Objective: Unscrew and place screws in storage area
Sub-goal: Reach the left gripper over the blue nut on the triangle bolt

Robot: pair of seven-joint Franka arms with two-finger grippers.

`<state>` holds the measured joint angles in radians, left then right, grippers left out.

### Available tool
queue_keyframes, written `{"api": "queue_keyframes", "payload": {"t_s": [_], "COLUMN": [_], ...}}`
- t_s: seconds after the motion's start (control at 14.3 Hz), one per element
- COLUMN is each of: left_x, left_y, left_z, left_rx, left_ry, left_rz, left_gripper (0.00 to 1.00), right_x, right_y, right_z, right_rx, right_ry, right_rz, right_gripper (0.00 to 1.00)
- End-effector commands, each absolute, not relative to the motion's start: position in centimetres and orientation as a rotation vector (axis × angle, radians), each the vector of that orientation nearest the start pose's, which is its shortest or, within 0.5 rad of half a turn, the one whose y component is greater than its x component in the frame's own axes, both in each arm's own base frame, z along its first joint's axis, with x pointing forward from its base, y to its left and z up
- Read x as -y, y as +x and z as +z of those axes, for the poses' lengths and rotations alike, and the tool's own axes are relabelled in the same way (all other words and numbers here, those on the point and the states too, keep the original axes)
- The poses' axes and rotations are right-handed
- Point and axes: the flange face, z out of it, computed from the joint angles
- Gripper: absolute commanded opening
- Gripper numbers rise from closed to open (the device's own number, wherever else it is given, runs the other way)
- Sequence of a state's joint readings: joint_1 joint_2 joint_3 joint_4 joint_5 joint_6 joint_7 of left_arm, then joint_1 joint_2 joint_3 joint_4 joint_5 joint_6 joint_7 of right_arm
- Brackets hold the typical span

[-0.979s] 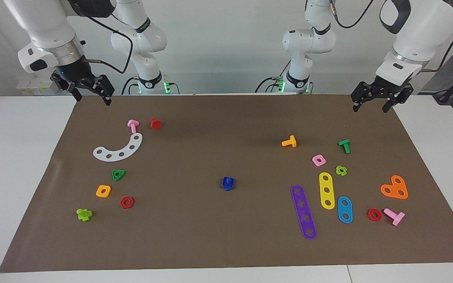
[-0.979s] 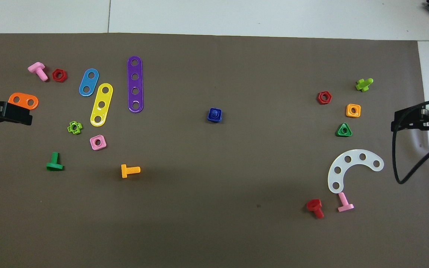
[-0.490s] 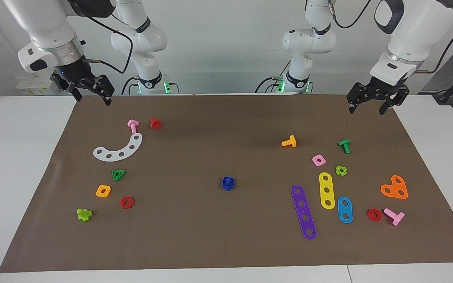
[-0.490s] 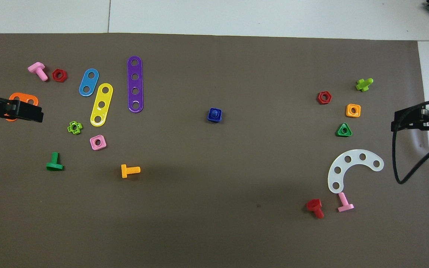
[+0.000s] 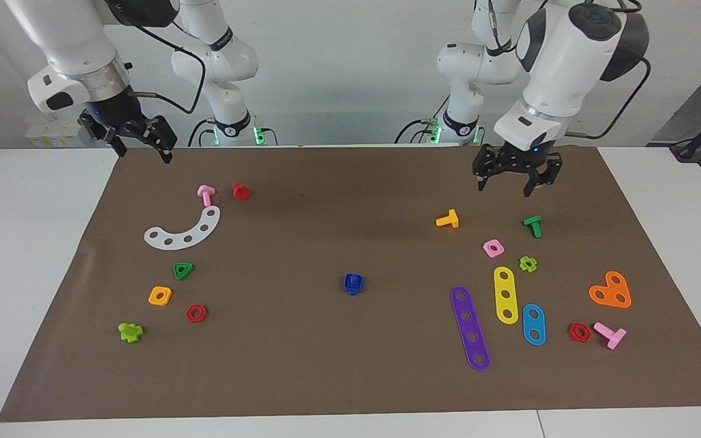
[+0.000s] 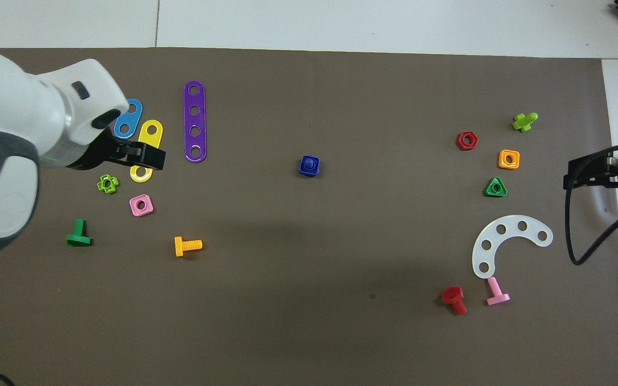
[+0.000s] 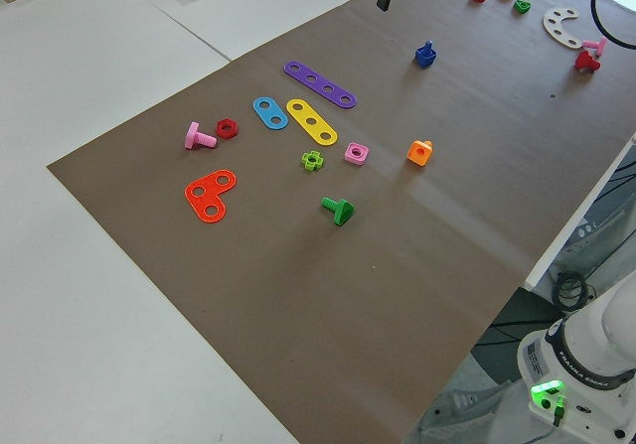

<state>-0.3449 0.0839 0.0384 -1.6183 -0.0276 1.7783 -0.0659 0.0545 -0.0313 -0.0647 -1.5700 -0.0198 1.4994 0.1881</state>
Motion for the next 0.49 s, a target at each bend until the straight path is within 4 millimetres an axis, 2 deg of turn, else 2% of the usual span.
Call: {"api": "queue_keyframes", "payload": {"t_s": [0.0, 0.14, 0.28, 0.42], "left_x": [23.0, 26.0, 27.5, 30.6], "left_y": [57.9, 58.1, 58.4, 58.4], "left_z": [54.4, 52.6, 51.9, 49.5], "left_rx": [-0.344, -0.408, -0.430, -0.474], "left_ry": [-3.198, -3.188, -3.200, -3.215], "left_rz": [-0.124, -0.103, -0.146, -0.109], "left_gripper": [1.00, 1.00, 1.00, 0.99], "right_x": [1.0, 1.0, 1.0, 0.9], "right_y": [53.3, 53.3, 53.3, 53.3], "right_z": [63.7, 63.7, 63.7, 63.7], "right_rx": [-0.312, -0.312, -0.312, -0.310], "right_ry": [-3.123, -3.123, -3.123, -3.123], "right_rz": [0.039, 0.039, 0.039, 0.039], "right_gripper": [1.00, 1.00, 1.00, 1.00]}}
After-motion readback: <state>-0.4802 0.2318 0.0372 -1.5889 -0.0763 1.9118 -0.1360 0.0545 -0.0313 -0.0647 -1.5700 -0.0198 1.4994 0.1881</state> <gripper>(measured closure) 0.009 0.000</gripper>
